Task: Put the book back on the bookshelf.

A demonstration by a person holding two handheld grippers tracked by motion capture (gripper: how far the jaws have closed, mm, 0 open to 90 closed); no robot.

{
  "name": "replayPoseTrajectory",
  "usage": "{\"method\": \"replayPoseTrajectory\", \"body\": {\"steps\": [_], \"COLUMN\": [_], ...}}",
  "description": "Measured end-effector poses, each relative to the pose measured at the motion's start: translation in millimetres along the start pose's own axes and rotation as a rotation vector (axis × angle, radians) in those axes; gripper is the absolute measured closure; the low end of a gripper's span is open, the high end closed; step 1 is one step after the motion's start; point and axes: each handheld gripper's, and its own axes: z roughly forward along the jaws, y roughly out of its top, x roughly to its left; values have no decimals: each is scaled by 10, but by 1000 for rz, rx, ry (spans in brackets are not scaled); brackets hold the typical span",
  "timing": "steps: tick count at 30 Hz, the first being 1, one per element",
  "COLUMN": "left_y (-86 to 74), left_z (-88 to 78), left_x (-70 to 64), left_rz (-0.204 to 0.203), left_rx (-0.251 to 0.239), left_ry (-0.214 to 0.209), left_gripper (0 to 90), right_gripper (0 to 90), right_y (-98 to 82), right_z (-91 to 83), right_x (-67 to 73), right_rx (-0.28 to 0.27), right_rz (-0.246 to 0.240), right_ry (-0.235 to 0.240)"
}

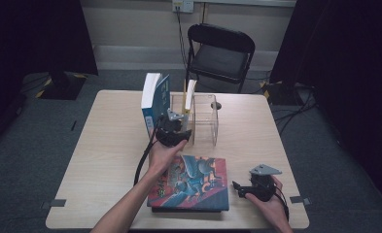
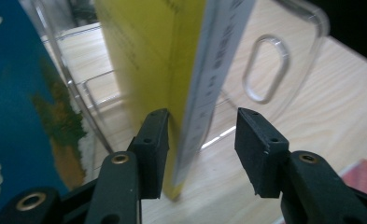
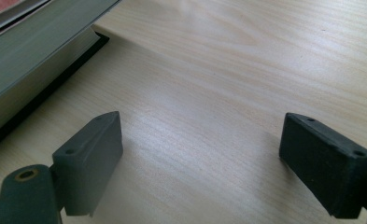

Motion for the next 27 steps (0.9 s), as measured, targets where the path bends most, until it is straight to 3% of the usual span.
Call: {"method": "replayPoseTrajectory", "body": {"steps": [1,4,5,7,10,14,17,19,22,24,27], "left_y": [-2,-8,-7,3,23,40,66,81,82,74,54], "left_z": [16,84,99,117,117,121,131,149,162,162,161], "left_x": [-1,24,30,42,65,60,37,15,-2,6,1], "left_rz": [15,-21,-34,-36,-98,-126,-192,-214,-201,-222,-199], "left_rx": [-3,-2,1,8,15,17,22,19,20,15,10], "left_ry": [3,17,15,16,-26,-24,-34,-47,-53,-65,-82], "left_gripper": [503,482,489,589,640,651,653,653,651,644,630], "right_gripper": [134,134,134,134,134,134,134,134,134,134,134], "right_y": [0,0,0,0,1,2,2,2,2,2,2], "right_z": [0,0,0,0,0,2,2,2,2,2,2], "right_x": [0,0,0,0,0,-1,-1,-1,0,0,0], "right_rx": [0,0,0,0,0,0,0,0,0,0,0], "right_rz": [0,0,0,0,0,-1,-1,-2,-1,-1,-1], "right_ry": [0,0,0,0,1,2,2,2,2,2,2]}}
